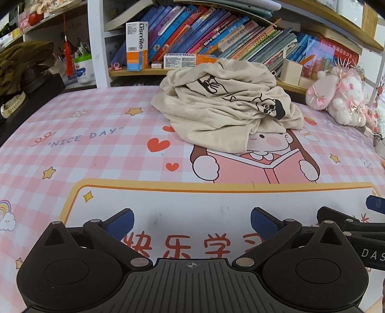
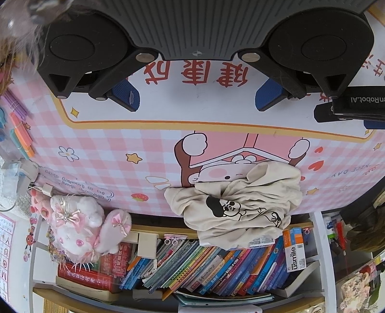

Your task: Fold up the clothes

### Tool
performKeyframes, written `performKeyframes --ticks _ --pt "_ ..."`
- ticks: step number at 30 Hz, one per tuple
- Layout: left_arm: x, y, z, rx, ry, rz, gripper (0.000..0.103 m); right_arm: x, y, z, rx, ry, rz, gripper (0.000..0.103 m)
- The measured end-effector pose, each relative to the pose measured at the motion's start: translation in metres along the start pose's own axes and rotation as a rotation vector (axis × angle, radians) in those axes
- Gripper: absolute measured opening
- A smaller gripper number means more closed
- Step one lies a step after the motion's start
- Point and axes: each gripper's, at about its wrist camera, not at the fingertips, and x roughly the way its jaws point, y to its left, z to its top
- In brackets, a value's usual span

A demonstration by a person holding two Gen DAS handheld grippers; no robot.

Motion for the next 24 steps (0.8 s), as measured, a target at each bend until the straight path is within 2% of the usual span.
performKeyframes --ticks 10,24 --pt "-0.0020 0.0004 -0.0003 0.003 0.003 -0.027 0.103 -0.0011 0.0005 -0.0017 0.011 0.025 0.010 0.103" --pt "-0.0040 0.0023 -0.0021 0.005 -0.007 -0.020 0.103 -0.0007 0.0028 -0.0016 0.017 0.024 0.043 0.101"
